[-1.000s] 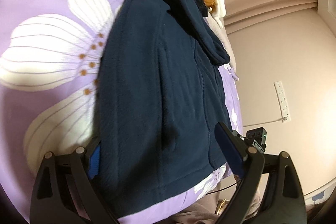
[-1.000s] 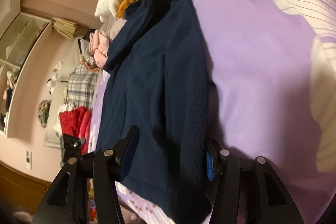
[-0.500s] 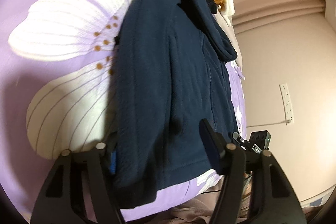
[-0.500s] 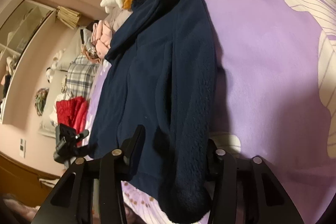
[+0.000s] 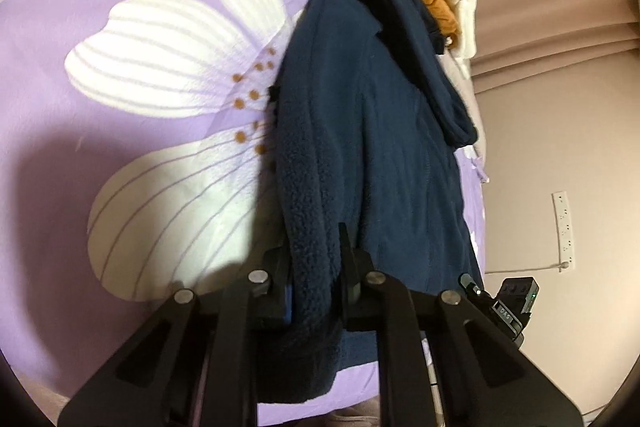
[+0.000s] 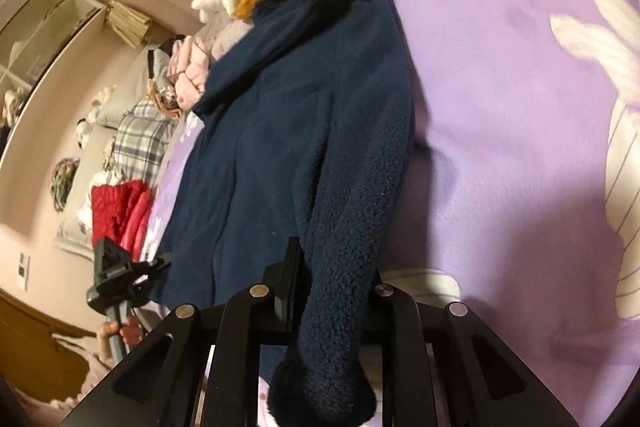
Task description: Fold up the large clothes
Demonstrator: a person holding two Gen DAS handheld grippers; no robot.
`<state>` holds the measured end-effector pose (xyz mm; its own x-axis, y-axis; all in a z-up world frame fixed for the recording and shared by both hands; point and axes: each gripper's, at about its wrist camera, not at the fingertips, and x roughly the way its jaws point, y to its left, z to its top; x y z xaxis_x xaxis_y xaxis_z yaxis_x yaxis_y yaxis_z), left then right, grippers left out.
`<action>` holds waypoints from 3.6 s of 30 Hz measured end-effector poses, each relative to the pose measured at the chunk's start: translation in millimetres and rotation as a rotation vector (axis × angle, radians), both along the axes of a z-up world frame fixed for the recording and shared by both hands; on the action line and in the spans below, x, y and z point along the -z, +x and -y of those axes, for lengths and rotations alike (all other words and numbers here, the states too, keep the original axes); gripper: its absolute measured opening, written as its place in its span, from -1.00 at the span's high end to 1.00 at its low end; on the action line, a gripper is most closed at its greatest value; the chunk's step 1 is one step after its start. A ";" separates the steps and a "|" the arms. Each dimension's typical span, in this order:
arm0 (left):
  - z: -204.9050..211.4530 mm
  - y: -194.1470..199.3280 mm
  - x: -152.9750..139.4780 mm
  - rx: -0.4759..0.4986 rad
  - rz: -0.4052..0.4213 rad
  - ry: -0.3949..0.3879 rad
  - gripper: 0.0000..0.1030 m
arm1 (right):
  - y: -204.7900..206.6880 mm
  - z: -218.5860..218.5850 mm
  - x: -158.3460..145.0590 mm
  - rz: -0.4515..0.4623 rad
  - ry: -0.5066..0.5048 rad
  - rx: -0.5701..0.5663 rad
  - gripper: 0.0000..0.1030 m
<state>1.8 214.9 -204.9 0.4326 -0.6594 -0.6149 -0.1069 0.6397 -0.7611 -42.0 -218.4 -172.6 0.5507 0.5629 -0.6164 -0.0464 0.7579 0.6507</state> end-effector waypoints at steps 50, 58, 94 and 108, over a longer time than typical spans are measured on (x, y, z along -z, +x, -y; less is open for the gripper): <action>13.5 -17.8 -71.4 0.109 0.259 -0.124 0.76 | -5.2 -5.2 -44.6 0.093 0.005 -0.043 0.73; 12.6 -19.1 -88.1 0.096 0.318 -0.215 0.76 | -16.8 -15.3 -72.7 0.203 0.007 -0.066 0.73; 21.1 19.4 -145.4 0.138 0.331 -0.076 0.71 | 8.1 11.1 -127.6 0.243 0.110 0.001 0.73; 20.1 163.9 -132.0 0.052 0.229 -0.009 0.68 | 150.8 39.3 -112.7 0.105 0.180 0.114 0.73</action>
<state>165.7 194.8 -72.9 0.5253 -0.6897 -0.4984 0.1028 0.6328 -0.7674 108.7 -257.7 -59.9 0.6729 0.5889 -0.4477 -0.0414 0.6341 0.7721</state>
